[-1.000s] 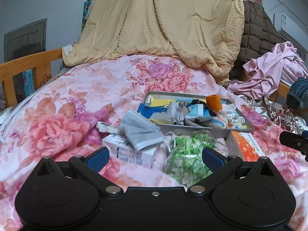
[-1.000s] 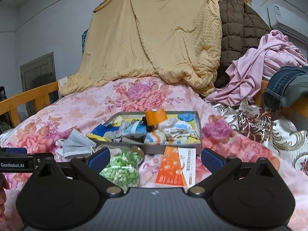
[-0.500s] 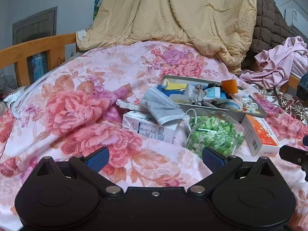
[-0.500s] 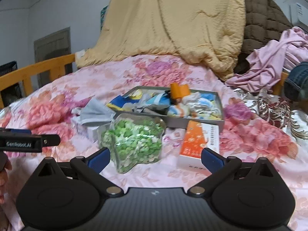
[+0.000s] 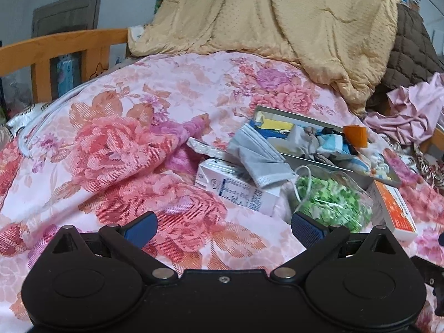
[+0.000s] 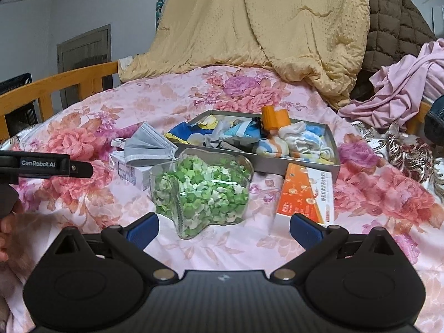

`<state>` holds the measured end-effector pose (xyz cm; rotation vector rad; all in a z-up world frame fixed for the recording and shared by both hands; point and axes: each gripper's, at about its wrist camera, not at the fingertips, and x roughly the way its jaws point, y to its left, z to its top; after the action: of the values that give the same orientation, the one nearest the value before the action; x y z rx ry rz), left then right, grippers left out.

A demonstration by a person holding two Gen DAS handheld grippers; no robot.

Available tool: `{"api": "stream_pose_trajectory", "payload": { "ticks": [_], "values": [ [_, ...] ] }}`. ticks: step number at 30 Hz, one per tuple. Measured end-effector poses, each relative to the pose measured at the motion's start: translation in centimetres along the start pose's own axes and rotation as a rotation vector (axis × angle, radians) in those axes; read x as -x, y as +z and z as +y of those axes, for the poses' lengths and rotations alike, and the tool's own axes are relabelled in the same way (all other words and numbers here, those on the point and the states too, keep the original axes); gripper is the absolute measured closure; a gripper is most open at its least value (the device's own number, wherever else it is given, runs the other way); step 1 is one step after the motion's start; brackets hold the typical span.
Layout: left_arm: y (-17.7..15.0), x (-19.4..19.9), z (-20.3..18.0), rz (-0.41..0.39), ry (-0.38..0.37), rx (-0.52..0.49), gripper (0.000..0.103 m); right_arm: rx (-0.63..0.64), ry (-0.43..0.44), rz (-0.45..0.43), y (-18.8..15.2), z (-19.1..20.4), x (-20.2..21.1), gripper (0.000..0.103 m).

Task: Organize soft objects
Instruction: 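Grasp the white cartoon-printed packet with the left tool while the right tool grasps the grey face mask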

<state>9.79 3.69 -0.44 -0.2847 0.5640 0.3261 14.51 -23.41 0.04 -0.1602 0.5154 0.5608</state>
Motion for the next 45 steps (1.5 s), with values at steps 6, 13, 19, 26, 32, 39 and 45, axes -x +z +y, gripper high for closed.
{"api": "stream_pose_trajectory", "payload": {
  "ticks": [6, 13, 19, 26, 32, 39, 45],
  "values": [
    [0.8, -1.3, 1.4, 0.005, 0.012, 0.022, 0.001, 0.006, 0.024, -0.015, 0.4, 1.1, -1.3, 0.000],
    [2.1, -2.3, 3.0, -0.011, -0.034, 0.089, 0.001, 0.060, 0.025, -0.029, 1.1, 3.2, -3.5, 0.000],
    [3.9, -3.1, 4.2, -0.010, -0.078, 0.128, 0.001, 0.128, 0.043, -0.043, 2.1, 4.9, -5.7, 0.000],
    [5.4, -5.1, 5.6, 0.022, -0.113, 0.154, 0.001, 0.121, 0.131, -0.074, 5.0, 6.8, -9.3, 0.000],
    [6.9, -8.3, 7.2, 0.096, -0.174, 0.261, 0.001, 0.153, 0.194, -0.116, 6.6, 8.9, -12.3, 0.001],
    [8.4, -11.4, 7.2, 0.138, -0.200, 0.276, 0.002, 0.167, 0.227, -0.097, 6.5, 10.1, -15.4, 0.005],
    [9.1, -13.7, 7.1, 0.174, -0.187, 0.293, 0.015, 0.139, 0.224, -0.057, 6.0, 10.0, -17.0, 0.012]
  ]
}}
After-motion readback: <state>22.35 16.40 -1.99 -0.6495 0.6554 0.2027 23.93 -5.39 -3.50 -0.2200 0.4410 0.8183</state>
